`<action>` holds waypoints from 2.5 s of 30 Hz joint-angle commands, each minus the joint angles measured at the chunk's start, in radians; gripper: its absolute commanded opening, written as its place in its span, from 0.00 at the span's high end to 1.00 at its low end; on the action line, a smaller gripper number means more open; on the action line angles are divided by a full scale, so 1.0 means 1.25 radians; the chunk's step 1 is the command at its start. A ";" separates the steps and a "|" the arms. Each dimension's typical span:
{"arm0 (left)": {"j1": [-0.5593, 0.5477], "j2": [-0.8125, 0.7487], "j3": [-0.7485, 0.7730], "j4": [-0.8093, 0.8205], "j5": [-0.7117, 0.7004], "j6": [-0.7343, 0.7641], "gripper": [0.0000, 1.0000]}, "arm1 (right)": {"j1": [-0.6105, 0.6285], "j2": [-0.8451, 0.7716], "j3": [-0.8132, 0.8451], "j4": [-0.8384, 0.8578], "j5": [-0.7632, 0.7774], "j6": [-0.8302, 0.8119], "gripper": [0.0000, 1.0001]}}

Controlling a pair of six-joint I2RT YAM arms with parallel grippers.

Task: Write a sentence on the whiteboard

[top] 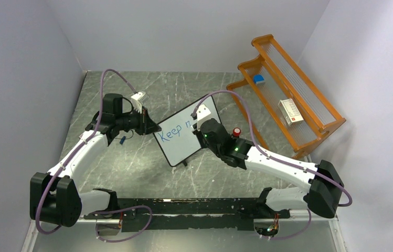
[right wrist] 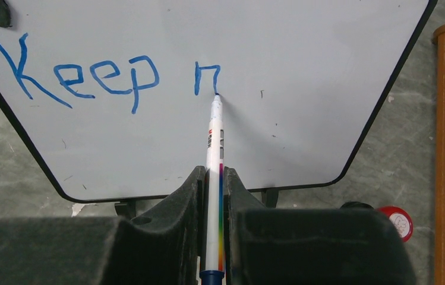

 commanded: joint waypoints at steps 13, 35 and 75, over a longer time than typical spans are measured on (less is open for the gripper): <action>-0.006 0.028 -0.008 -0.060 -0.083 0.045 0.95 | -0.006 -0.006 -0.001 0.076 0.013 -0.010 1.00; -0.006 0.026 -0.008 -0.061 -0.088 0.046 0.95 | -0.037 0.000 -0.010 0.076 0.018 -0.002 1.00; -0.006 0.031 -0.005 -0.063 -0.089 0.046 0.95 | -0.059 -0.028 -0.019 0.069 -0.002 0.013 1.00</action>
